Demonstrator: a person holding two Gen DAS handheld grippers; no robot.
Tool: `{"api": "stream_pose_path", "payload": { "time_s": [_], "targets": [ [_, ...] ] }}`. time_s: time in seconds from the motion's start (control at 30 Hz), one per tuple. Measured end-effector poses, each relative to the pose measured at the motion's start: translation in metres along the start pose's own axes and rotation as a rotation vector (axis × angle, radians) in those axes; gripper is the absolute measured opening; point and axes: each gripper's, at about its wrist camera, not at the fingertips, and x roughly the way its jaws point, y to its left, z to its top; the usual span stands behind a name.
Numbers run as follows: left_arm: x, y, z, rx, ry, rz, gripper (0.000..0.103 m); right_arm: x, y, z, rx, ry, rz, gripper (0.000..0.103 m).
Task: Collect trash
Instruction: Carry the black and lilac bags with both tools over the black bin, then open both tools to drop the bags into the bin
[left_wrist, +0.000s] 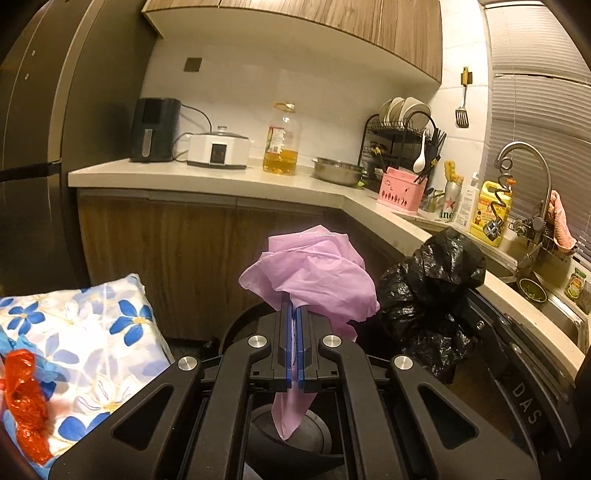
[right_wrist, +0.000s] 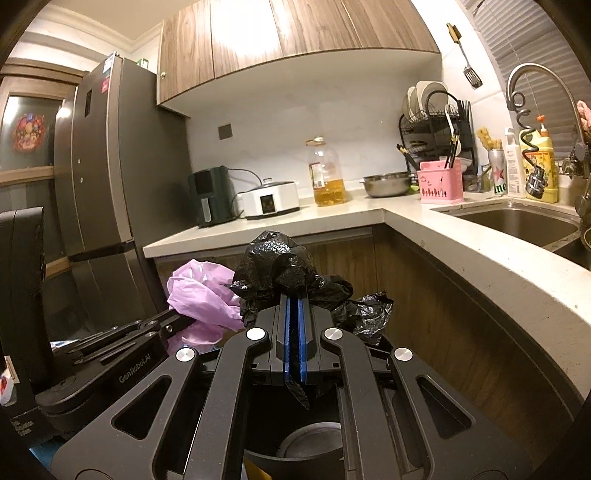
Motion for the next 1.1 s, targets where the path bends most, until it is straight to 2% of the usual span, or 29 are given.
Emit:
{"api": "stream_pose_path", "payload": {
  "time_s": [0.1, 0.2, 0.27, 0.33, 0.57, 0.7, 0.93, 1.1],
  "targets": [
    [0.006, -0.001, -0.003, 0.006, 0.016, -0.002, 0.001, 0.006, -0.003, 0.000, 0.006, 0.011, -0.004, 0.007],
    [0.011, 0.002, -0.007, 0.001, 0.028, 0.001, 0.003, 0.009, -0.006, -0.001, 0.011, 0.015, -0.010, 0.015],
    [0.013, 0.004, -0.008, -0.004, 0.040, 0.001, 0.012, 0.011, -0.008, -0.001, 0.018, 0.021, -0.017, 0.022],
    [0.015, 0.007, -0.009, -0.014, 0.047, -0.007, 0.036, 0.012, -0.011, -0.002, 0.029, 0.026, -0.023, 0.028],
    [0.016, 0.010, -0.016, -0.009, 0.065, 0.002, 0.056, 0.005, -0.016, -0.002, 0.045, 0.020, -0.047, 0.043],
    [0.009, 0.014, -0.016, -0.026, 0.054, 0.020, 0.074, 0.000, -0.017, -0.003, 0.051, 0.019, -0.060, 0.050],
    [-0.001, 0.017, -0.020, -0.019, 0.059, 0.064, 0.082, -0.011, -0.015, -0.002, 0.058, 0.011, -0.067, 0.055],
    [-0.019, 0.021, -0.027, 0.001, 0.045, 0.138, 0.086, -0.019, -0.006, -0.005, 0.039, 0.016, -0.078, 0.058]
  ]
}}
